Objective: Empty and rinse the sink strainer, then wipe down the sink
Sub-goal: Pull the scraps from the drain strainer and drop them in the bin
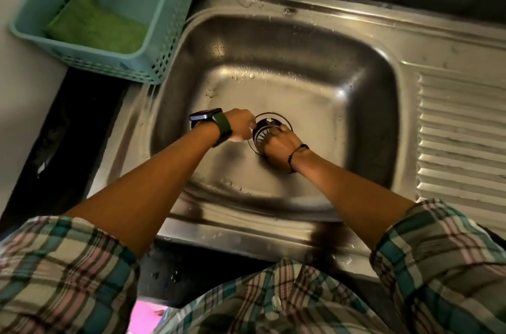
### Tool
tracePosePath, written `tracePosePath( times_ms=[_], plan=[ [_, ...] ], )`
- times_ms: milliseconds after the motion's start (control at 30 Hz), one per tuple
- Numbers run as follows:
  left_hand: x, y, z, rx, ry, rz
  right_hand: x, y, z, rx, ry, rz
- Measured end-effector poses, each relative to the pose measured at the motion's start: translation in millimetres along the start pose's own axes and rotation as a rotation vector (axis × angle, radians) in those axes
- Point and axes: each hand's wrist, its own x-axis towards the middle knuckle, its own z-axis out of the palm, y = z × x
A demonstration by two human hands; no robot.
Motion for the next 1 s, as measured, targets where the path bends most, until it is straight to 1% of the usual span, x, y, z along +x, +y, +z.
tracePosePath(
  times_ms=[67,100,167,233,300,400,467,500,567,667,733,833,900,933,1000],
  plan=[
    [-6,4,-4,0.023,0.014,0.032,-7,3,-5,0.142,0.07,0.08],
    [-8,5,-6,0.033,0.02,0.047,-11,6,-12,0.264,0.127,0.151],
    [-16,8,-11,0.046,0.038,0.084,-25,18,-28,0.599,0.24,0.319],
    [-23,13,-16,0.033,0.07,0.13,-47,34,-43,0.901,0.289,0.458],
    [-30,19,-19,-0.023,0.114,0.171,-75,49,-50,1.17,0.382,0.584],
    [-40,46,-20,-0.14,0.173,0.265,-130,67,-53,1.513,0.581,0.782],
    [-47,71,-19,-0.189,0.163,0.339,-166,75,-51,1.741,0.704,0.88],
    [-50,86,-17,-0.213,0.152,0.38,-183,78,-49,1.815,0.76,0.934],
    [-56,114,-11,-0.27,0.148,0.462,-215,85,-41,1.855,0.846,1.052],
    [-64,146,2,-0.341,0.146,0.543,-247,89,-25,1.859,0.893,1.201],
    [-67,159,11,-0.327,0.14,0.574,-260,92,-14,1.842,0.886,1.281],
    [-69,162,20,-0.292,0.148,0.588,-270,98,-1,1.754,0.805,1.361],
    [-70,157,22,-0.26,0.176,0.576,-273,102,4,1.622,0.747,1.403],
    [-70,153,23,-0.242,0.197,0.567,-274,104,5,1.506,0.714,1.411],
    [-71,142,22,-0.214,0.237,0.533,-273,107,3,1.157,0.616,1.391]
  ],
)
